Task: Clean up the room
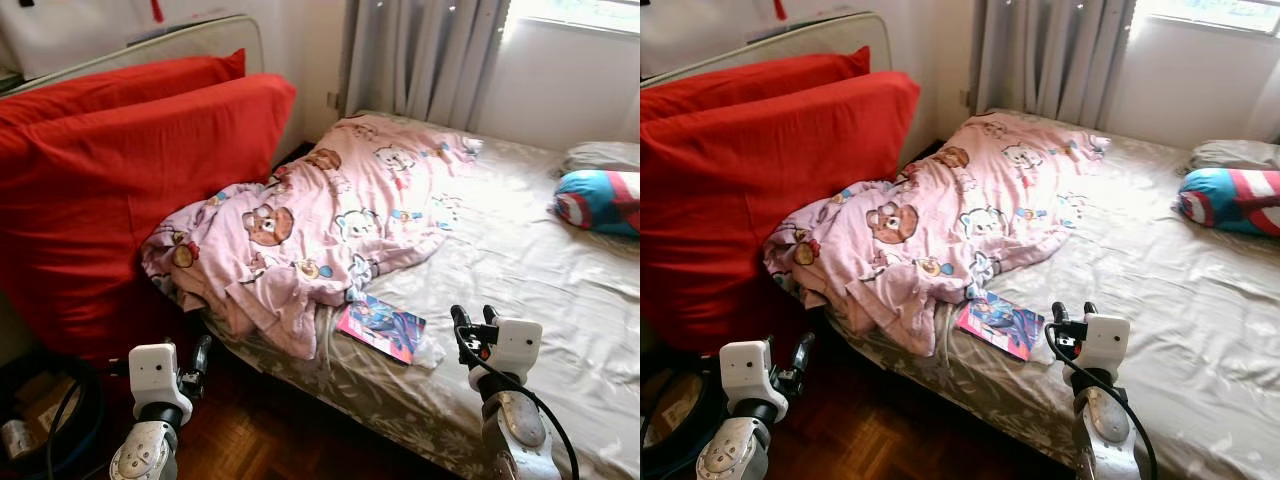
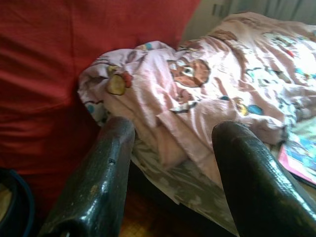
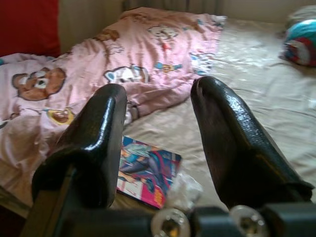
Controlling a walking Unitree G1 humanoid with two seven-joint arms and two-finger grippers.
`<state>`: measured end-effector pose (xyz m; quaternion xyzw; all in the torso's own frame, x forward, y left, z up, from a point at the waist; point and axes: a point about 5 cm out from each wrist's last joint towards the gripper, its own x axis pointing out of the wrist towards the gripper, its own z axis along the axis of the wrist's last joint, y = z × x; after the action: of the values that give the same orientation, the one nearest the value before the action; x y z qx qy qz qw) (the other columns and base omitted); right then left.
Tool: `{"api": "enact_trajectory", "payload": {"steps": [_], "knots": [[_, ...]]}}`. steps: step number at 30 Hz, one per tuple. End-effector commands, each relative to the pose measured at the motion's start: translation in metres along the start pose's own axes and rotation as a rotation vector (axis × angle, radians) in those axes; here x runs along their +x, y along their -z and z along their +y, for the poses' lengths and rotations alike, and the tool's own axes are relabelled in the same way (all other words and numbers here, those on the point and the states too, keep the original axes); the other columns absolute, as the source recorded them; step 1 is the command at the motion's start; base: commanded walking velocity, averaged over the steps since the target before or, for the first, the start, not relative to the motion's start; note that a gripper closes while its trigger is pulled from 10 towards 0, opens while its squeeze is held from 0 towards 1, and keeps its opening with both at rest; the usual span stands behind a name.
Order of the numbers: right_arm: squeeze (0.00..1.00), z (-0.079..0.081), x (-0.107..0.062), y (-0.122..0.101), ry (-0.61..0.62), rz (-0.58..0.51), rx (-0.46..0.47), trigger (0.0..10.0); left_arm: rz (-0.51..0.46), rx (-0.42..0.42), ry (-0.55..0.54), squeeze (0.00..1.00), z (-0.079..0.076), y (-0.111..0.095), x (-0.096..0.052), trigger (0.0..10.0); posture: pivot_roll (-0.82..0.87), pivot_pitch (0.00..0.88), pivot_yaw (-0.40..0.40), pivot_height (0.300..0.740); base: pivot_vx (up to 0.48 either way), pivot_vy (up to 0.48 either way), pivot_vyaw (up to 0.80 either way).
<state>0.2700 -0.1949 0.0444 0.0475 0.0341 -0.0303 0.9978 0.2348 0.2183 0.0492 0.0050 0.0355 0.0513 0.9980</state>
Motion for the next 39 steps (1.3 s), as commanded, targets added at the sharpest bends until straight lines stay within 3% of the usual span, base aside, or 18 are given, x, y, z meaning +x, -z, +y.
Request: {"api": "enact_trajectory", "payload": {"steps": [1,21,39], "knots": [[0.00,0.000,0.002,-0.005,-0.005,-0.012,-0.009,10.0,0.005,0.001,-0.003,0.00,0.000,-0.002,-0.001,10.0,0.00,0.005,-0.022,0.740,0.304,0.000,0.00],[0.00,0.007,0.005,-0.004,-0.010,-0.005,0.013,10.0,-0.005,0.010,0.007,0.00,0.002,-0.007,0.000,10.0,0.01,0.007,-0.013,0.740,0.307,0.000,0.00],[0.00,0.009,0.007,-0.005,-0.007,0.002,0.015,10.0,-0.026,-0.001,0.012,0.00,0.002,-0.015,0.001,10.0,0.02,0.026,-0.023,0.740,0.000,0.000,0.00]]}}
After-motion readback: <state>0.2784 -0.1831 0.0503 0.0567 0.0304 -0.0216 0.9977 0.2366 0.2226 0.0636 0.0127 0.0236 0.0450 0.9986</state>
